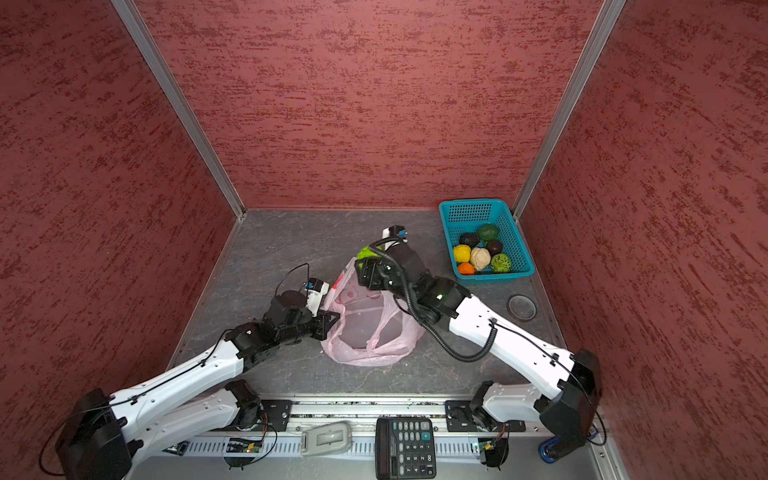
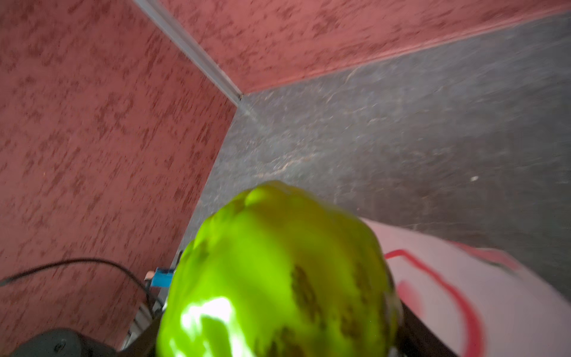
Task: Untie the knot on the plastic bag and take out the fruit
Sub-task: 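Lift the custard apple out and carry it to the teal basket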
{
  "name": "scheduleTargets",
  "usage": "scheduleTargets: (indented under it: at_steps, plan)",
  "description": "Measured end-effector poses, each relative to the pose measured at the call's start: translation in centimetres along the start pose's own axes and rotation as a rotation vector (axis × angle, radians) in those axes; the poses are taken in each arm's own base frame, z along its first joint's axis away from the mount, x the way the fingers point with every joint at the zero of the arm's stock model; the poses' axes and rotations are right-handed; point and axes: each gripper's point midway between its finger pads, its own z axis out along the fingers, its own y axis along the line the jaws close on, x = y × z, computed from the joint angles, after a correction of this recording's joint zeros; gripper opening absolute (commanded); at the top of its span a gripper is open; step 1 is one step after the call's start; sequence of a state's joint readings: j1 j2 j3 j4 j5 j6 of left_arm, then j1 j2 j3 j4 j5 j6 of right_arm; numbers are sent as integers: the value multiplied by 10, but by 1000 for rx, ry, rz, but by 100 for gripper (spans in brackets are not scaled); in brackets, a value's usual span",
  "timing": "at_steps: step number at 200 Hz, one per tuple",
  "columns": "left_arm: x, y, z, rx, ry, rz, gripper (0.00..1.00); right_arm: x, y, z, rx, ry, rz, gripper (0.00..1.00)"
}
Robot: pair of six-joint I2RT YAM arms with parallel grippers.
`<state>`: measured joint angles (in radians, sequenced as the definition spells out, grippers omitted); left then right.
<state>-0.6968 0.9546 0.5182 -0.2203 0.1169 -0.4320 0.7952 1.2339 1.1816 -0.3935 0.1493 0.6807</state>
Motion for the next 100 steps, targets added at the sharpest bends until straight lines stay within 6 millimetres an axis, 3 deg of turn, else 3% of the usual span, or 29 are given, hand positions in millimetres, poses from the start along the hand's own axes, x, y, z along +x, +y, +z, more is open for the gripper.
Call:
scheduleTargets:
  at_steps: [43,100]
  plan:
    - [-1,2,0,3,1,-6,0,-67,-78,-23,152,-153,45,74]
    - [-10,1,-3,2,-17,-13,0,-107,-202,-1,366,-174,108,74]
